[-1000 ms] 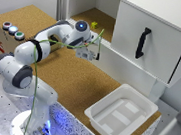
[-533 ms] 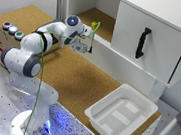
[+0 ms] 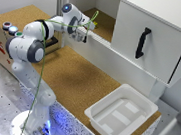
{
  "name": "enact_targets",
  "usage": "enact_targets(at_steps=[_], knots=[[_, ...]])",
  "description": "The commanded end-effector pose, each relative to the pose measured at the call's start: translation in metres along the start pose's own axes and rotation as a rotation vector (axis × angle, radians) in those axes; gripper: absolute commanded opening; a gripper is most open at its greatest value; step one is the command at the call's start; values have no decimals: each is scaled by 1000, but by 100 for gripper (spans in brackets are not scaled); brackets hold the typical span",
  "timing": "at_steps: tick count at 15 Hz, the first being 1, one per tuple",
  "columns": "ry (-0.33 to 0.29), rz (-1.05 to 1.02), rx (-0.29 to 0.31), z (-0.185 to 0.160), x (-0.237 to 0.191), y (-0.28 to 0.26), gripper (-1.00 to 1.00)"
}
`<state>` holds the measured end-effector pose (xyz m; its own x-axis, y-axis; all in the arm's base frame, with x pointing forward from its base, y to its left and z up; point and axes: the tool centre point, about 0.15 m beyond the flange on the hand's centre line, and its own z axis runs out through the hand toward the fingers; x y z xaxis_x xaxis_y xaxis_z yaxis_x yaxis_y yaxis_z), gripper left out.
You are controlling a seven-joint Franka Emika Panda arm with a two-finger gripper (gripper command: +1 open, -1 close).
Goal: Place the grasped pink block inside the left cabinet
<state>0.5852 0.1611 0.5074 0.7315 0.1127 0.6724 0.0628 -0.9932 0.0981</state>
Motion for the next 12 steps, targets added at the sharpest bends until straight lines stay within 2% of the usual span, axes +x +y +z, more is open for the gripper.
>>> enact_targets(at_steps=[1, 6, 10, 11, 12], knots=[[-148, 13, -158, 51, 52, -3, -100], [-173, 50, -185, 89, 55, 16, -100], [-193, 70, -162, 102, 49, 18, -100], [-180, 80, -155, 97, 48, 17, 100], [-161, 96, -148, 87, 47, 14, 100]])
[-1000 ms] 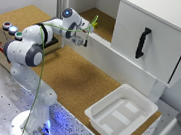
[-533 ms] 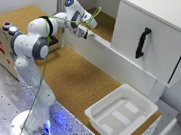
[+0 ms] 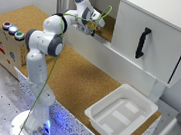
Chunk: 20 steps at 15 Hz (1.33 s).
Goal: Place the grasped pink block inside the left cabinet
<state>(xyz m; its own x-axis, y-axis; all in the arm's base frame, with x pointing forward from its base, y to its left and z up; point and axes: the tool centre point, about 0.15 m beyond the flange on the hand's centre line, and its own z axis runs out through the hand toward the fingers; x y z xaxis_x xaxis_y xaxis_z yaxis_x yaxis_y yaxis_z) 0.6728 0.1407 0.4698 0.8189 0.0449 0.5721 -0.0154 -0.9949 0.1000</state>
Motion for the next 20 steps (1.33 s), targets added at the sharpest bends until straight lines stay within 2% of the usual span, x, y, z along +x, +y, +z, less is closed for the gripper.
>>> enact_targets(at_steps=[1, 3, 5, 8, 12, 13, 15, 19, 20], knots=[[3, 53, -96, -16, 4, -9, 100], [46, 64, -151, -36, -8, -9, 100], [67, 81, -171, -46, -14, -3, 100], [111, 91, -168, -73, -26, -2, 100], [102, 65, -125, -96, -62, -21, 100], [93, 60, -115, -95, -76, -29, 100], [33, 102, -93, -94, -111, -41, 100], [-70, 127, -107, -110, -173, -52, 100], [-97, 144, -90, -114, -188, -52, 100]])
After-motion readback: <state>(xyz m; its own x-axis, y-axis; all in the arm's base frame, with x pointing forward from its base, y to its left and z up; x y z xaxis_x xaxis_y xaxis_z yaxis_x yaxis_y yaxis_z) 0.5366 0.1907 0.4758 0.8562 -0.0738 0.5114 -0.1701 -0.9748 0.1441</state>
